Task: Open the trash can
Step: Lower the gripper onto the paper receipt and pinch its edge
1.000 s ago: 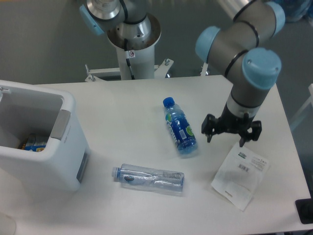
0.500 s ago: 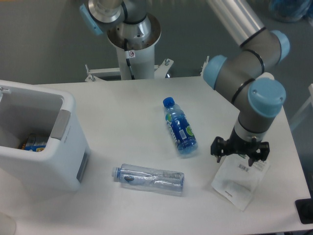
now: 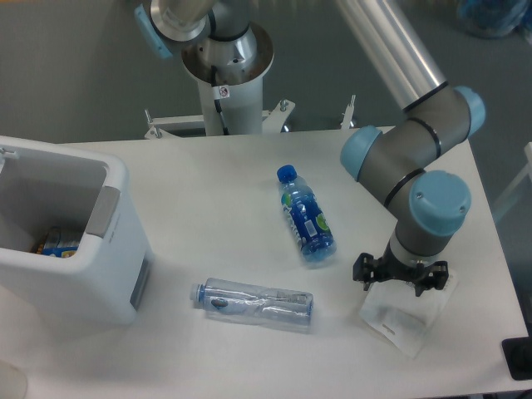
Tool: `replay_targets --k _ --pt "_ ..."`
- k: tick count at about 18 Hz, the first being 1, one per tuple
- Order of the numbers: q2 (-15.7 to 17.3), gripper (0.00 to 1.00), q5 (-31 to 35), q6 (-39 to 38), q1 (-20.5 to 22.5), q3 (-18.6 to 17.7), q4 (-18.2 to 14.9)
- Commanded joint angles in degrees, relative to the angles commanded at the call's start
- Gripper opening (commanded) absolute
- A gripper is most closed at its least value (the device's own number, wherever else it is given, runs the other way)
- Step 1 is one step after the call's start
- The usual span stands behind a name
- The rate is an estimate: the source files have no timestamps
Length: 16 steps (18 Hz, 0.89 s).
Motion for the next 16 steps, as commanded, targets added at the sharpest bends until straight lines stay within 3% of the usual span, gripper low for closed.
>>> replay_targets --k 3,16 --pt "-1.06 1.00 2.90 -1.14 -1.40 0.35 0.26" --pt "-3.70 0.98 4.92 -5.71 -3.51 1.40 0.88"
